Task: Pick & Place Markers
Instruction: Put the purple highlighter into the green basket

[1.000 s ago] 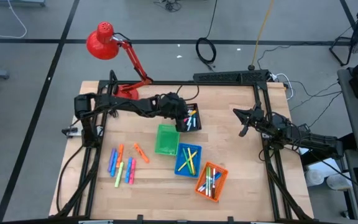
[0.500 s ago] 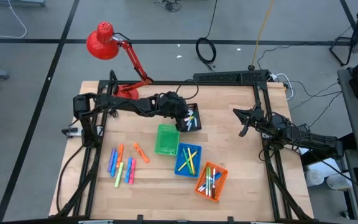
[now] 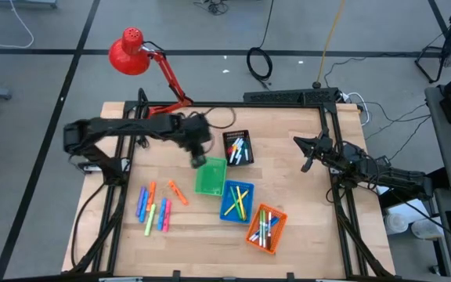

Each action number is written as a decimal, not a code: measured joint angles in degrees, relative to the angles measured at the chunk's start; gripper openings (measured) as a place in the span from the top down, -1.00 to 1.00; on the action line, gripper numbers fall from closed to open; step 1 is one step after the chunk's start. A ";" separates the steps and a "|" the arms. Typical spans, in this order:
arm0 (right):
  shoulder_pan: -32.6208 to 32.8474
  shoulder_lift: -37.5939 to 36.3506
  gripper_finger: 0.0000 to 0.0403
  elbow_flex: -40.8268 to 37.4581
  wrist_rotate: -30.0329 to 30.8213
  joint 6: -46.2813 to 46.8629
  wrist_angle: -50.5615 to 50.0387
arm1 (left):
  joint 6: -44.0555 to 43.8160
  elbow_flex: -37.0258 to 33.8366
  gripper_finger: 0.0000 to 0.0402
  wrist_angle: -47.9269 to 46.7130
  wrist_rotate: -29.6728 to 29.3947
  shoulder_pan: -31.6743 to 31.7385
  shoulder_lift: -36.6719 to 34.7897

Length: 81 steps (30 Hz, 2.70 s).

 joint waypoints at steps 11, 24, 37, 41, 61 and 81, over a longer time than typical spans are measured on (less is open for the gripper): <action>0.00 0.45 1.00 -0.02 -0.02 0.00 0.03 | -28.87 -13.36 0.56 -15.39 -5.41 -9.74 -17.45; -0.02 0.45 1.00 -0.01 -0.02 0.00 0.05 | -74.27 -29.71 0.56 -23.45 3.48 -26.73 -24.02; -0.01 0.58 1.00 -0.02 -0.02 0.00 0.03 | -99.60 -29.46 0.56 -23.98 5.36 -36.56 -21.40; 0.00 0.58 1.00 -0.02 -0.02 0.00 0.03 | -106.68 -29.46 0.56 -24.40 10.64 -40.73 -17.80; -0.02 0.58 1.00 -0.02 -0.02 0.00 0.03 | -117.81 -29.50 0.56 -20.83 6.11 -51.20 -12.01; 0.00 0.58 1.00 0.00 -0.02 0.00 0.03 | -118.67 -29.50 0.56 -18.23 -8.61 -50.49 -12.18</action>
